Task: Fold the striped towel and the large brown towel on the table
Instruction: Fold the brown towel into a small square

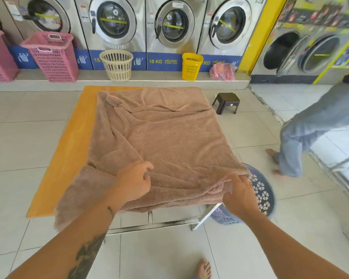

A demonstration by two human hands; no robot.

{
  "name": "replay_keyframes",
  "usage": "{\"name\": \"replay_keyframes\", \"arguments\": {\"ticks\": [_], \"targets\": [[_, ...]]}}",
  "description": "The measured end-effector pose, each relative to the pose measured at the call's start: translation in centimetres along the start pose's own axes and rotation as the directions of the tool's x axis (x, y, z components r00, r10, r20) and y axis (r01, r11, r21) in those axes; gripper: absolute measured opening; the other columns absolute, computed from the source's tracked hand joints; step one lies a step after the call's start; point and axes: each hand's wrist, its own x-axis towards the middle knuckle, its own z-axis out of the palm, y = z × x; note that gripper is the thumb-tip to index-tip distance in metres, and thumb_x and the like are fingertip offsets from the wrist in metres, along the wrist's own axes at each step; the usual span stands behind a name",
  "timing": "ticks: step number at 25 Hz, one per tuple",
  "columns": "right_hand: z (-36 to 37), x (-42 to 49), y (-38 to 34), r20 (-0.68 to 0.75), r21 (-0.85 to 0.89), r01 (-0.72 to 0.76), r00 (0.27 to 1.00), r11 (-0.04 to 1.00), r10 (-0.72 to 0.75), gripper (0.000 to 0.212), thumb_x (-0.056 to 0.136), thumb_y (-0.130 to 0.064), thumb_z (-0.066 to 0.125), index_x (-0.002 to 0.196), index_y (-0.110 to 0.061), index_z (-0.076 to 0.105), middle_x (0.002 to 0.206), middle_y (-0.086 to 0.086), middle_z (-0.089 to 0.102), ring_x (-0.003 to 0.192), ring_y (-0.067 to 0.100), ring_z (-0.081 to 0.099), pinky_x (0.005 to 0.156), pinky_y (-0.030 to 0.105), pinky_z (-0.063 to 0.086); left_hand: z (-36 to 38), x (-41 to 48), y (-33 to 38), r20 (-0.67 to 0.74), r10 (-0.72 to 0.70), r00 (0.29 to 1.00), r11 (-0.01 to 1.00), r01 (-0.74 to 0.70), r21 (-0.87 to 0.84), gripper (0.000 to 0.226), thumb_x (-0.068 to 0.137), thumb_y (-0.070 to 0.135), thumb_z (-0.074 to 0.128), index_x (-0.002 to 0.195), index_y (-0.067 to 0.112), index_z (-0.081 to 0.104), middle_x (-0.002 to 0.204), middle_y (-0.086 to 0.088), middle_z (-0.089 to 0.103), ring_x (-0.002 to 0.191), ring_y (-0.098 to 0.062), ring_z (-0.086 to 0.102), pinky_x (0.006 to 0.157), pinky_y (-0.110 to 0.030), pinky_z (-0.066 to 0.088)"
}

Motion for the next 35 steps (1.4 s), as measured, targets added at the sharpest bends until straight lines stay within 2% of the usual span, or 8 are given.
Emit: {"name": "replay_keyframes", "arguments": {"ticks": [4,7,12,20,25,28,31,35], "targets": [[-3.0,1.1,4.3,0.085,0.412,-0.337,0.939,0.847,0.332,0.044,0.082,-0.004,0.051,0.125,-0.015,0.056,0.1,0.003,0.064,0.083,0.017,0.061,0.064,0.028,0.043,4.9,3.1,6.5,0.132,0.154,0.979,0.988,-0.149,-0.049,0.033,0.09,0.018,0.049,0.118,0.034,0.059,0.108,0.014,0.06,0.101,-0.011,0.058,0.092,-0.04,0.052],[-3.8,3.3,7.4,0.201,0.488,-0.403,0.915,0.774,0.349,0.037,0.08,-0.009,0.057,0.116,-0.009,0.066,0.089,0.005,0.067,0.076,0.017,0.061,0.066,0.029,0.047,9.2,4.8,12.3,0.188,0.218,0.958,0.976,-0.212,-0.051,0.03,0.09,0.019,0.052,0.115,0.032,0.061,0.101,0.014,0.059,0.097,-0.011,0.058,0.09,-0.039,0.052],[-3.0,8.0,9.9,0.36,0.534,-0.511,0.858,0.673,0.366,0.009,0.062,-0.012,0.055,0.054,-0.014,0.056,0.057,0.006,0.049,0.061,0.02,0.044,0.06,0.035,0.035,14.7,7.5,18.5,0.079,0.131,0.988,0.982,-0.14,0.127,0.038,0.091,0.027,0.058,0.127,0.032,0.05,0.12,0.004,0.049,0.11,-0.02,0.052,0.094,-0.038,0.046],[-6.7,14.7,7.6,0.456,0.801,-0.471,0.88,0.37,0.132,0.012,0.092,-0.005,0.054,0.08,-0.009,0.053,0.076,0.011,0.055,0.067,0.022,0.055,0.061,0.034,0.044,14.0,9.7,19.6,-0.061,-0.176,0.983,0.976,0.166,-0.14,0.013,0.091,0.023,0.044,0.084,0.031,0.051,0.085,0.002,0.059,0.078,-0.022,0.062,0.07,-0.05,0.056],[-9.9,15.7,6.6,0.132,0.801,-0.102,0.991,0.59,-0.008,0.007,0.092,-0.007,0.051,0.096,-0.009,0.056,0.079,0.01,0.059,0.059,0.015,0.054,0.046,0.024,0.043,12.1,9.8,21.3,-0.138,-0.124,0.983,0.984,0.104,-0.143,0.01,0.096,0.031,0.056,0.105,0.034,0.052,0.1,0.009,0.061,0.091,-0.014,0.058,0.08,-0.038,0.051],[-10.4,15.9,7.6,0.012,0.788,-0.059,0.997,0.612,0.081,0.006,0.096,-0.018,0.051,0.1,-0.02,0.056,0.075,0.003,0.061,0.051,0.008,0.053,0.041,0.017,0.039,12.3,9.4,21.5,0.171,-0.154,0.973,0.979,0.174,-0.108,0.063,0.082,0.05,0.067,0.134,0.047,0.031,0.137,0.011,0.041,0.122,-0.019,0.047,0.102,-0.045,0.043],[-9.4,16.7,10.5,0.153,0.609,-0.218,0.976,0.762,0.157,0.008,0.095,-0.026,0.056,0.096,-0.018,0.055,0.086,0.003,0.061,0.071,0.019,0.058,0.062,0.027,0.048,14.0,8.4,20.4,0.407,-0.303,0.862,0.945,0.217,0.245,0.101,0.07,0.058,0.066,0.149,0.049,0.003,0.156,0.01,0.006,0.145,-0.028,0.014,0.115,-0.058,0.021],[-5.8,15.9,14.8,0.345,0.371,-0.394,0.899,0.841,0.269,0.015,0.09,-0.013,0.051,0.077,-0.011,0.057,0.087,0.012,0.062,0.076,0.026,0.057,0.077,0.039,0.056,14.9,8.6,19.0,0.336,-0.311,0.889,0.947,0.26,0.189,0.076,0.078,0.046,0.064,0.146,0.044,0.029,0.148,0.01,0.019,0.138,-0.025,0.025,0.113,-0.056,0.027]]}}
